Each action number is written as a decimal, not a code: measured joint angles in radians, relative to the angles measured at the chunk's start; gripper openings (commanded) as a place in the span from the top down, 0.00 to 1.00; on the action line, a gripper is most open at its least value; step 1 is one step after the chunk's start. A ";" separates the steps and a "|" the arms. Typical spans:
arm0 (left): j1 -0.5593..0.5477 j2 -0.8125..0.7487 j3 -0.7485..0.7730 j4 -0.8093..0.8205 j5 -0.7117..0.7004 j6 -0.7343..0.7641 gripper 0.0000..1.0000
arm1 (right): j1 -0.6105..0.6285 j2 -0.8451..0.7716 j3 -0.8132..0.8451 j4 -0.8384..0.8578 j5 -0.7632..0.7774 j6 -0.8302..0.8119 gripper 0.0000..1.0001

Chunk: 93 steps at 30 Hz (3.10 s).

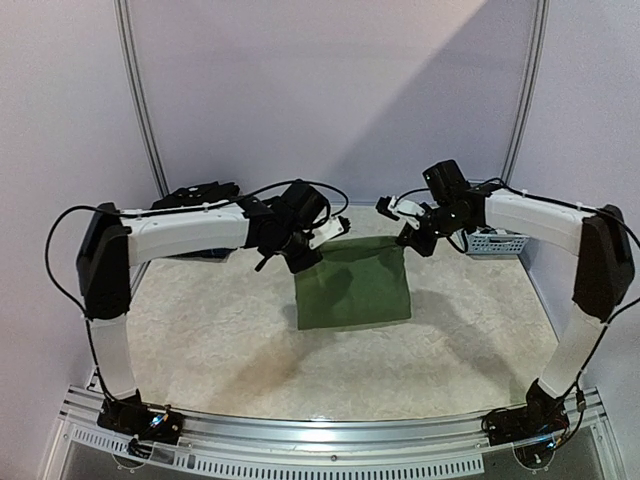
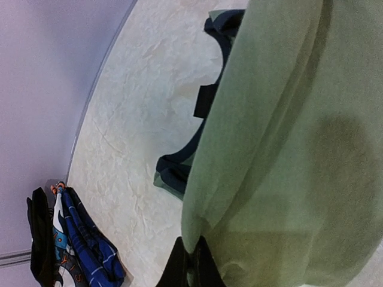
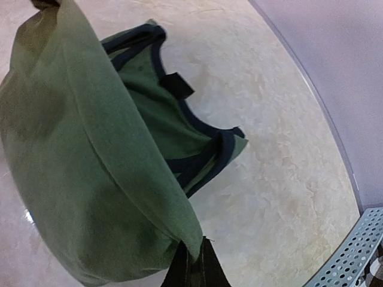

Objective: Fold and stack the mixed laundry pile
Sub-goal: Fold the 2/3-rectangle-folded shirt at the center of the board, then pick up the square-folded tank top from the center of the board.

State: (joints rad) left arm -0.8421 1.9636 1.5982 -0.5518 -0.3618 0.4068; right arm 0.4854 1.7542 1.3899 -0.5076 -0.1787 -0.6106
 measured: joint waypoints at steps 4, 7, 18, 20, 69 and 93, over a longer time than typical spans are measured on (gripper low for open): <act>0.056 0.145 0.131 0.015 -0.006 -0.006 1.00 | -0.042 0.180 0.148 0.032 0.015 0.037 0.97; 0.095 0.239 0.213 0.015 -0.009 -0.022 1.00 | -0.060 0.335 0.288 0.034 0.009 0.057 0.96; 0.164 0.344 0.329 -0.011 0.014 -0.123 1.00 | -0.061 0.566 0.508 0.010 0.003 0.076 0.96; 0.164 0.335 0.324 -0.018 0.032 -0.144 1.00 | -0.061 0.566 0.511 0.011 0.000 0.079 0.96; 0.396 0.010 -0.268 0.269 0.540 -1.072 0.28 | -0.069 0.614 0.504 -0.024 -0.535 0.423 0.63; 0.474 0.180 -0.238 0.442 0.827 -1.138 0.34 | -0.061 0.745 0.628 -0.077 -0.444 0.592 0.79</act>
State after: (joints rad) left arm -0.3679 2.1437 1.3605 -0.1097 0.4648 -0.7307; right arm 0.4244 2.4989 2.0182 -0.5842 -0.6231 -0.0181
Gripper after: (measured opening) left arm 0.663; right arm 0.213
